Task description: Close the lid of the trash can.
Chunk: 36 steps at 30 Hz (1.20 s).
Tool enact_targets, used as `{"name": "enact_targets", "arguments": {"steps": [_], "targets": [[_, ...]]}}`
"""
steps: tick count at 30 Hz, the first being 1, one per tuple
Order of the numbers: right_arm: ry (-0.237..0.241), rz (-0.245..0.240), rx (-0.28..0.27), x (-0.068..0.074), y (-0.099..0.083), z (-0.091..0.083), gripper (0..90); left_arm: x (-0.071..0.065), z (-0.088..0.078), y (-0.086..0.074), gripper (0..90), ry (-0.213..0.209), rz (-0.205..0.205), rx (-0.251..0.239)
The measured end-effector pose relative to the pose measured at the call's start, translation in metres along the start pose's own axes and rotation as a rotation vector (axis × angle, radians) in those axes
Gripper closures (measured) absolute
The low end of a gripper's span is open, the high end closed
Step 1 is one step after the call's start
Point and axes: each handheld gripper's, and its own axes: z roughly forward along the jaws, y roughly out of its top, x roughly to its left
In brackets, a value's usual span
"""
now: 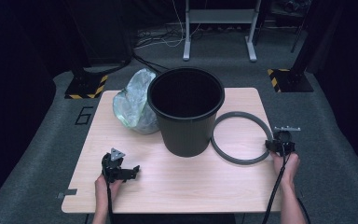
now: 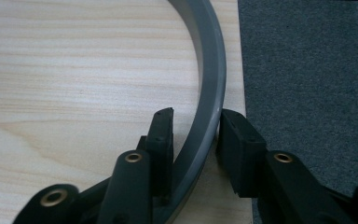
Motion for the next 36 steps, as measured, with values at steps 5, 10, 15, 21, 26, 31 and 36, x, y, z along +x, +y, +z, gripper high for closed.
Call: {"name": "enact_targets", "arguments": {"steps": [5, 10, 15, 21, 26, 31, 36], "targets": [[0.018, 0.034, -0.009, -0.007, -0.001, 0.000, 77.7, 0.000, 0.000, 0.000, 1.0, 0.000, 0.000, 0.000], [0.031, 0.029, -0.009, -0.007, -0.001, -0.001, 77.5, 0.000, 0.000, 0.000, 1.0, 0.000, 0.002, 0.001], [0.019, 0.015, -0.016, -0.006, -0.001, 0.000, 77.8, 0.000, 0.000, 0.000, 1.1, 0.000, 0.002, 0.000], [0.031, 0.025, -0.019, -0.007, -0.002, 0.001, 77.4, 0.000, 0.000, 0.000, 1.1, 0.001, 0.003, 0.001], [0.039, 0.024, -0.025, -0.009, -0.002, 0.001, 77.4, 0.000, 0.000, 0.000, 1.0, 0.000, 0.003, 0.001], [0.038, 0.042, -0.030, -0.009, -0.003, 0.001, 78.4, 0.000, 0.000, 0.000, 1.0, 0.000, 0.003, 0.001], [0.074, 0.094, -0.041, -0.015, -0.005, 0.000, 78.7, 0.000, 0.000, 0.000, 1.1, -0.001, 0.003, 0.001]]}}
